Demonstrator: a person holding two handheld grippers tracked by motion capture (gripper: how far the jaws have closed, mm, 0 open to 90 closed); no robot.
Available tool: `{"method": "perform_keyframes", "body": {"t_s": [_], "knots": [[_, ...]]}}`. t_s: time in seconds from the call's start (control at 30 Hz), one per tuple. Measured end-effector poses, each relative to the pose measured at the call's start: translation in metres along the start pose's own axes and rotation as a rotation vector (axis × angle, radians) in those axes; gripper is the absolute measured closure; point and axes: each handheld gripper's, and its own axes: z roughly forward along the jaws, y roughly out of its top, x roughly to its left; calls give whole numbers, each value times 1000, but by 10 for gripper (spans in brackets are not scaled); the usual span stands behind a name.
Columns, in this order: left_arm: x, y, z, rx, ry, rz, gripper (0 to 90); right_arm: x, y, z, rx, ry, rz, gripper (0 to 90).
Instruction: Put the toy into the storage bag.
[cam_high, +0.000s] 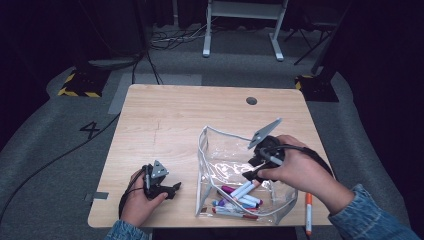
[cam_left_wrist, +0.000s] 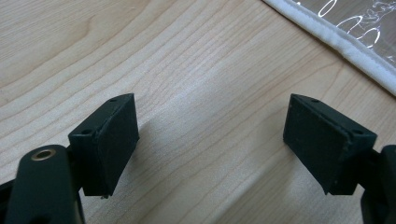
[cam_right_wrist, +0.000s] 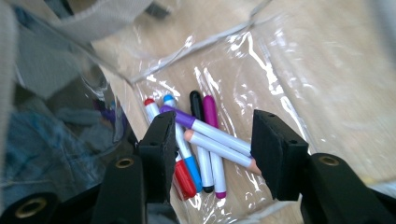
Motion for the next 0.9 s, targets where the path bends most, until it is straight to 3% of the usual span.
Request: {"method": "perform_keyframes", "body": {"t_s": [0.03, 0.07, 0.17, 0.23, 0.33, 0.43, 0.63, 0.67, 0.9], "knots": [[0, 0, 0, 0, 0, 0, 184, -3, -5, -16, -47, -5, 50, 508], [0, 0, 0, 0, 0, 0, 184, -3, -5, -16, -47, -5, 50, 508], [0, 0, 0, 0, 0, 0, 184, -7, -17, -38, -77, -36, 88, 520], [0, 0, 0, 0, 1, 1, 185, -13, -32, -56, -92, -68, 139, 524], [0, 0, 0, 0, 0, 1, 184, -18, -44, -67, -115, -82, 174, 523], [0, 0, 0, 0, 0, 1, 184, -27, -69, -82, -146, -100, 233, 524], [0, 0, 0, 0, 0, 1, 184, -39, -101, -92, -133, -143, 320, 521], [0, 0, 0, -1, 0, 0, 184, -45, -116, -94, -135, -150, 379, 519], [0, 0, 0, 0, 3, 4, 184, -57, -150, -85, -121, -163, 459, 508]]}}
